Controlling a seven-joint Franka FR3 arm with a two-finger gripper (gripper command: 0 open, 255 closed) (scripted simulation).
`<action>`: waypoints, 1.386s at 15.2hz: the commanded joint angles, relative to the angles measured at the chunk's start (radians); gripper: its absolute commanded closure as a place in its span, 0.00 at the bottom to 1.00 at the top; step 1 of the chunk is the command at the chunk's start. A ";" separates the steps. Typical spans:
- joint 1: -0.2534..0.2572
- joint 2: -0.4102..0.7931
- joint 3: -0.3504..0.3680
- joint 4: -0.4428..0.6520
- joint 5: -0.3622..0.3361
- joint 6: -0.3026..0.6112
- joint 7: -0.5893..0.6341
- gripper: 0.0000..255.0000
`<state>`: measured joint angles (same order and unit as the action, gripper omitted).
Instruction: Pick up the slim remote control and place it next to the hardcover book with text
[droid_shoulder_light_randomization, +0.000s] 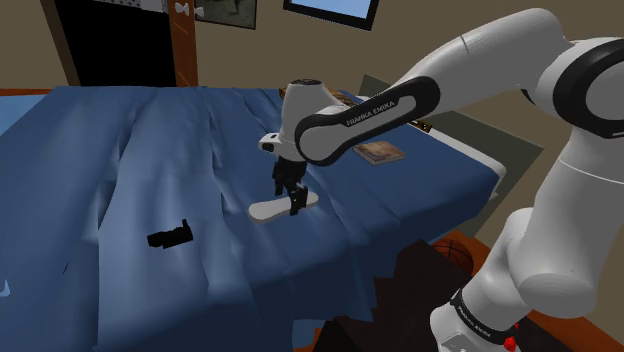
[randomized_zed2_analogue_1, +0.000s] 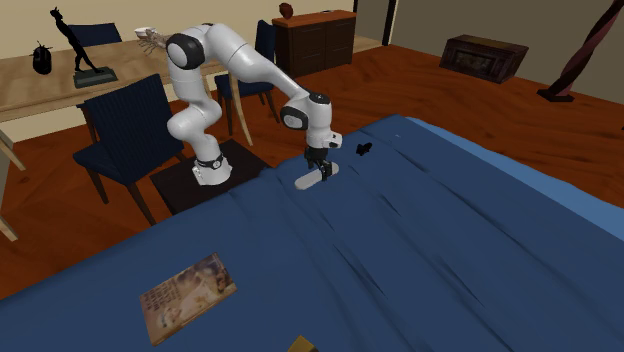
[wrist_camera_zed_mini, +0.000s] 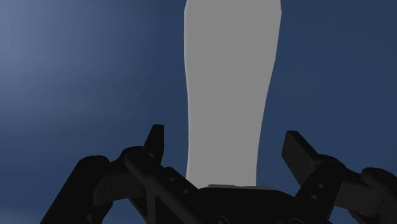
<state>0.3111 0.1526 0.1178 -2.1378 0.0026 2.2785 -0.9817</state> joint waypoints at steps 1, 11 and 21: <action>0.000 0.006 0.000 -0.003 -0.001 0.009 0.001 0.00; 0.000 0.006 0.000 -0.003 -0.001 0.009 0.001 1.00; -0.001 -0.024 0.001 0.017 0.003 -0.040 -0.002 1.00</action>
<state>0.3106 0.1340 0.1183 -2.1287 0.0051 2.2511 -0.9831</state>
